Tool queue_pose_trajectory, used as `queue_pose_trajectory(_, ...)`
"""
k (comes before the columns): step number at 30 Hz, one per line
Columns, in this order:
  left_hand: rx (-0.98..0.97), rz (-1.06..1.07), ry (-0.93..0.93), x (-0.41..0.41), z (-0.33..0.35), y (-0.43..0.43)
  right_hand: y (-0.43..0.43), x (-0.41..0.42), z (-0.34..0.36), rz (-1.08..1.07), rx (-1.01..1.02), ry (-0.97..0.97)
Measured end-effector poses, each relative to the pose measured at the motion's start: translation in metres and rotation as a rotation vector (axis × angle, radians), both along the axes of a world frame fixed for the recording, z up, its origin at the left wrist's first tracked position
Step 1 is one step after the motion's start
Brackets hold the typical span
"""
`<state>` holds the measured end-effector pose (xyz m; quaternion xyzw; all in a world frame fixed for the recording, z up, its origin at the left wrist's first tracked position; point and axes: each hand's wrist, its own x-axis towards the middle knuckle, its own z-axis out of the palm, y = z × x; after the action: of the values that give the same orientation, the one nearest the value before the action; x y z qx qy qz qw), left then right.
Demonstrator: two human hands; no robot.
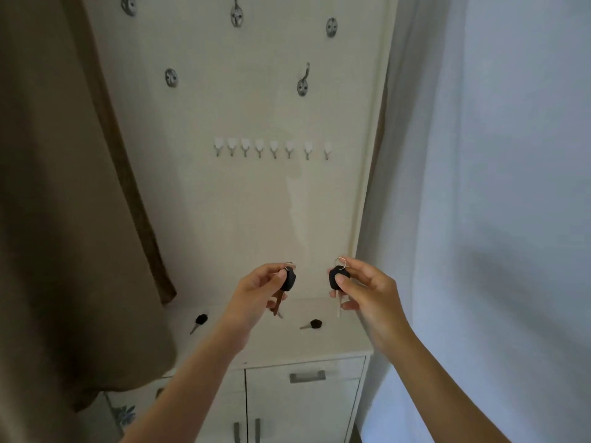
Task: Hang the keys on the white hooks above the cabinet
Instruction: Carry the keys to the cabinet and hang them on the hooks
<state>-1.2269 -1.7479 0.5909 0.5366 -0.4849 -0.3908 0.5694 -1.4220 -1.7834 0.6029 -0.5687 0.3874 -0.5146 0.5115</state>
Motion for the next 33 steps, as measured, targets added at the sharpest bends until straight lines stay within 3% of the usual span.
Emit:
queue_pose_trajectory(9, -0.074, 0.066, 0.002, 0.0, 0.03, -0.144, -0.162, 0.016, 0.023, 0.067, -0.045, 0.03)
queue_pose_trajectory(20, -0.197, 0.035, 0.002, 0.021, 0.078, -0.316, -0.31, 0.054, 0.061, -0.026, -0.143, 0.001)
queue_pose_trajectory(33, -0.234, 0.097, 0.027, 0.036, 0.088, -0.369, -0.385, 0.072, 0.085, 0.04, -0.203, -0.078)
